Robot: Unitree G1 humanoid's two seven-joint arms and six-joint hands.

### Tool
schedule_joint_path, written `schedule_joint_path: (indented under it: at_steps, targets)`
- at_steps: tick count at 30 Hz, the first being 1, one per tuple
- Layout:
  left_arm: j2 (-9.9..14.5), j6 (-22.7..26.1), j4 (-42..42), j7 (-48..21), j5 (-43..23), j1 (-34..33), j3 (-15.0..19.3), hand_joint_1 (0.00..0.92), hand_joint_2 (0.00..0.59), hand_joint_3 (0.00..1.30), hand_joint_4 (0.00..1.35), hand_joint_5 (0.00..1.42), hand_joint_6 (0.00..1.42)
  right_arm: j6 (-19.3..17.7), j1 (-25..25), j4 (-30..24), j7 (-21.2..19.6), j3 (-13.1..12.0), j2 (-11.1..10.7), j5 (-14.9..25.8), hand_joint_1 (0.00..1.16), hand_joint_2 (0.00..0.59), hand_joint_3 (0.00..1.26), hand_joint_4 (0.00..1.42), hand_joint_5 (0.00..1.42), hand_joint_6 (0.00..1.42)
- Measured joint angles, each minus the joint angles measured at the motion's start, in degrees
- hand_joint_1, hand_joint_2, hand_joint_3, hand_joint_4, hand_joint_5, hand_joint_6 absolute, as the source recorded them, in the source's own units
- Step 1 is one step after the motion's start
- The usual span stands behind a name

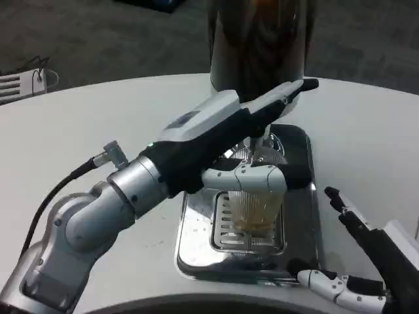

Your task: Grasp the cup under the faucet to collect the drink, then remove the cup.

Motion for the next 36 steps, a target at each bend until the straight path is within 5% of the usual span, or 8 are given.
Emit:
schedule_joint_path:
  at_steps: [11, 36]
  targets:
    - [0.35, 0.43, -0.96, -0.14, -0.07, 0.44, 0.28, 0.0, 0.0, 0.04, 0.0, 0.04, 0.05, 0.6, -4.59, 6.06, -6.12, 1.33, -0.52, 2.27, 0.7, 0.261, 0.0, 0.0, 0.0, 0.0]
    - [1.8, 2.05, -4.08, -1.0, 0.93, 1.12, 0.37, 0.0, 0.0, 0.04, 0.0, 0.04, 0.04, 2.75, -13.09, 16.39, -13.06, 2.73, -1.66, 6.65, 0.71, 0.261, 0.0, 0.0, 0.0, 0.0]
